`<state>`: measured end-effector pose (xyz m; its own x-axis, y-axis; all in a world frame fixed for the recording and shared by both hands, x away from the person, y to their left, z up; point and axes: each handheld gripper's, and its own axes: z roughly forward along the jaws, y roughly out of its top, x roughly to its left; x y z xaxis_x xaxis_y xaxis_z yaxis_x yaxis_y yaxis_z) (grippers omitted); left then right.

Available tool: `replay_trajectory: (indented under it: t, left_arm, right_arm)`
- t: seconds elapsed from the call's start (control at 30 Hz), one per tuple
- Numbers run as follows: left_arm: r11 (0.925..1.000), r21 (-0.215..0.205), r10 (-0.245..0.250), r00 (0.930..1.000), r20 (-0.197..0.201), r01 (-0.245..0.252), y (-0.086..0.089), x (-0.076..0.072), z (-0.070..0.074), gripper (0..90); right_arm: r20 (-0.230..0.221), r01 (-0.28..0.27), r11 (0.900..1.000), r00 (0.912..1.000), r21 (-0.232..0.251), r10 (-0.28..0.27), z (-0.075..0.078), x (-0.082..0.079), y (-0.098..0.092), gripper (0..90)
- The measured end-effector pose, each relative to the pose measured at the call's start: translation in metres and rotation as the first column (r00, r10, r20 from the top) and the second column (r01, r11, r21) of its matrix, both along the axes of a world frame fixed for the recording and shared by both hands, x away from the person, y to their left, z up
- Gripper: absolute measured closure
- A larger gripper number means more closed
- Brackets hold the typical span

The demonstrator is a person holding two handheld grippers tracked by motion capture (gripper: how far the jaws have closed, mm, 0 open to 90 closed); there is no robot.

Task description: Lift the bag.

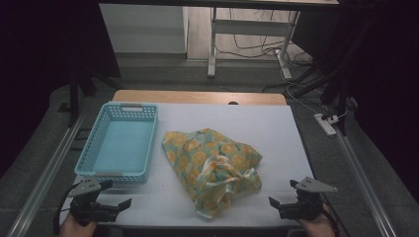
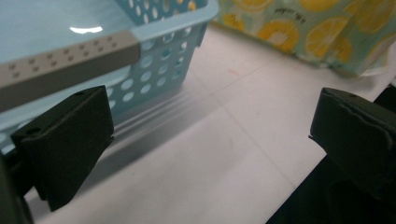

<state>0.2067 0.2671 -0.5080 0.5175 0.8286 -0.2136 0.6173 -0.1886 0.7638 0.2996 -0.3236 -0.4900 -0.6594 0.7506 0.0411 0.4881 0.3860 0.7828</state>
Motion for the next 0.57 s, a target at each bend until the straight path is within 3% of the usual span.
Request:
replay_trajectory:
  t: [0.27,0.57]
  left_arm:
    - [0.9957,0.087,0.035,0.9984,-0.043,-0.031,0.004,-0.002,-0.011,0.0]
    - [0.9955,0.086,0.047,0.9946,-0.093,-0.039,0.005,0.002,-0.014,0.0]
  right_arm:
    - [-0.049,0.014,0.999,0.9987,-0.052,-0.016,-0.011,-0.003,-0.003,0.0]
    - [-0.067,0.026,0.998,0.9973,-0.064,-0.030,-0.013,-0.001,-0.003,0.0]
